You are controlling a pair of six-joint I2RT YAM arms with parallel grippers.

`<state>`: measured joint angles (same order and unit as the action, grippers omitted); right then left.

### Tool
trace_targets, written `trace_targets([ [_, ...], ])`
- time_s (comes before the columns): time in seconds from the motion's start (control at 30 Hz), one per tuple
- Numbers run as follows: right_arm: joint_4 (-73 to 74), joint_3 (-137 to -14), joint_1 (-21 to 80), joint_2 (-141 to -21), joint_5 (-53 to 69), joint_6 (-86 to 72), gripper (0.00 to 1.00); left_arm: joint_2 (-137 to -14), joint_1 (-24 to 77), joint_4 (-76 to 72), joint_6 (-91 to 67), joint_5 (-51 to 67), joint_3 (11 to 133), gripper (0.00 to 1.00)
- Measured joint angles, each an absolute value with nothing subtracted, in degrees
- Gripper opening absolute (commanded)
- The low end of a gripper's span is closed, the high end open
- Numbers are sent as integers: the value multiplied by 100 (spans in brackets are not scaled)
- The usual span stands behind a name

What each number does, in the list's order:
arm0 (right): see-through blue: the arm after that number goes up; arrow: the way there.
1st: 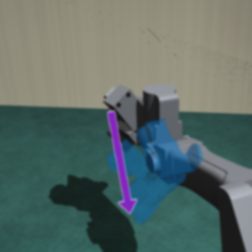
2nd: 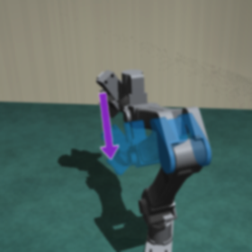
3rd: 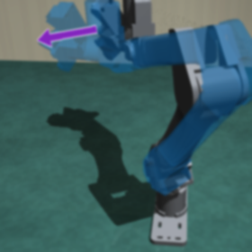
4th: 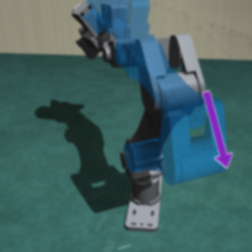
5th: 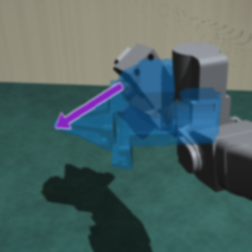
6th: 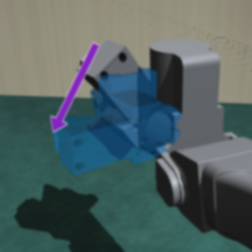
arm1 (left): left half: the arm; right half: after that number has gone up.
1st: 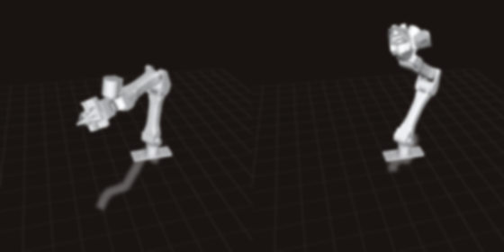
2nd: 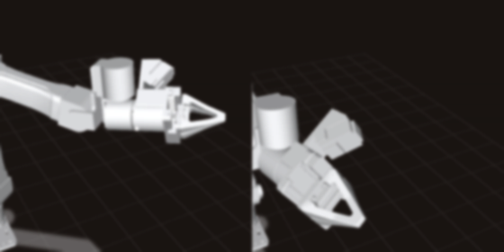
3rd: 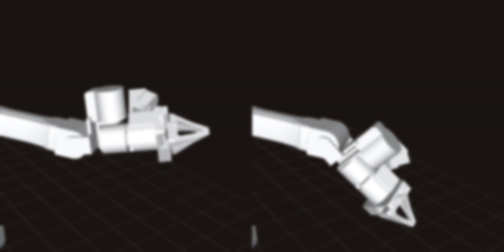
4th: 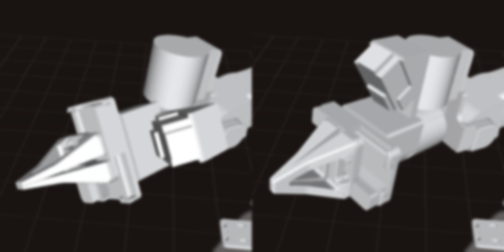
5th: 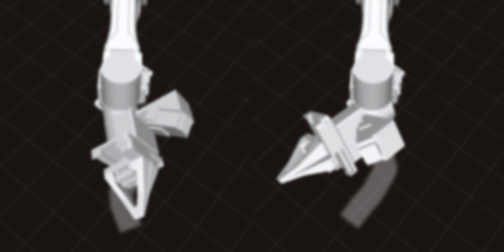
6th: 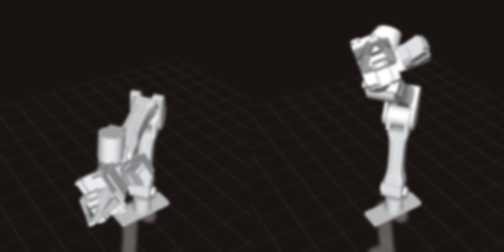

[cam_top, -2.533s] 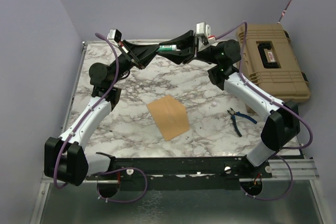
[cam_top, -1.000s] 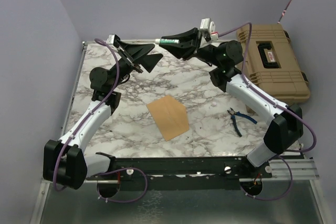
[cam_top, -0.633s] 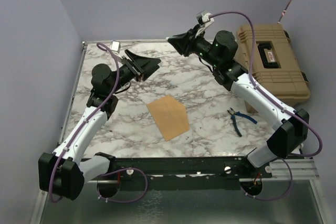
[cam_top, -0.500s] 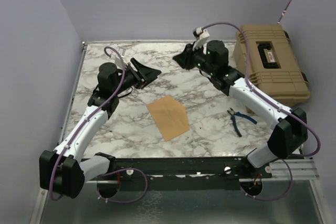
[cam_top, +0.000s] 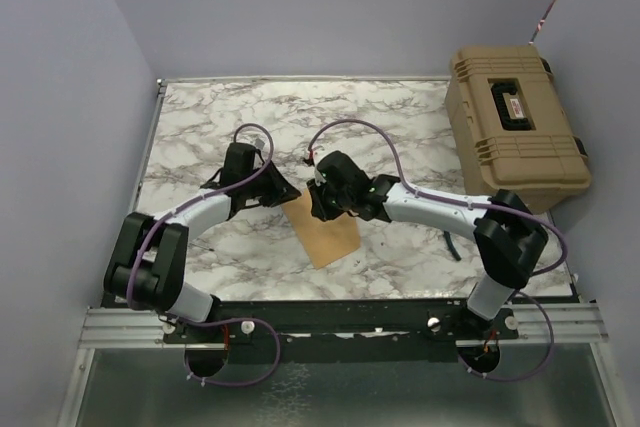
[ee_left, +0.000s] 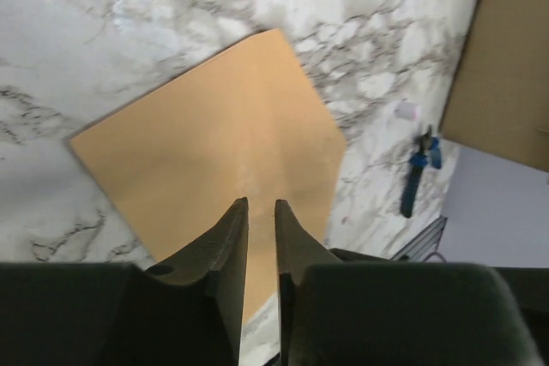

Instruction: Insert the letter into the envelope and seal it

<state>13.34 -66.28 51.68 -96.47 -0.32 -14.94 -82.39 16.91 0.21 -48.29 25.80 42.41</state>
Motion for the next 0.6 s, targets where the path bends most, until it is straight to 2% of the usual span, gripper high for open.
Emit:
trace_targets([
  [0.17, 1634, -6836, 5251, -10125, -370, -1544, 1, -8777, 1739, -392, -4910, 2473, 3931, 2],
  [0.6, 1966, -7314, 5245, -10768, -515, -1544, 1, -9338, 1765, -871, -5015, 2375, 3898, 0],
])
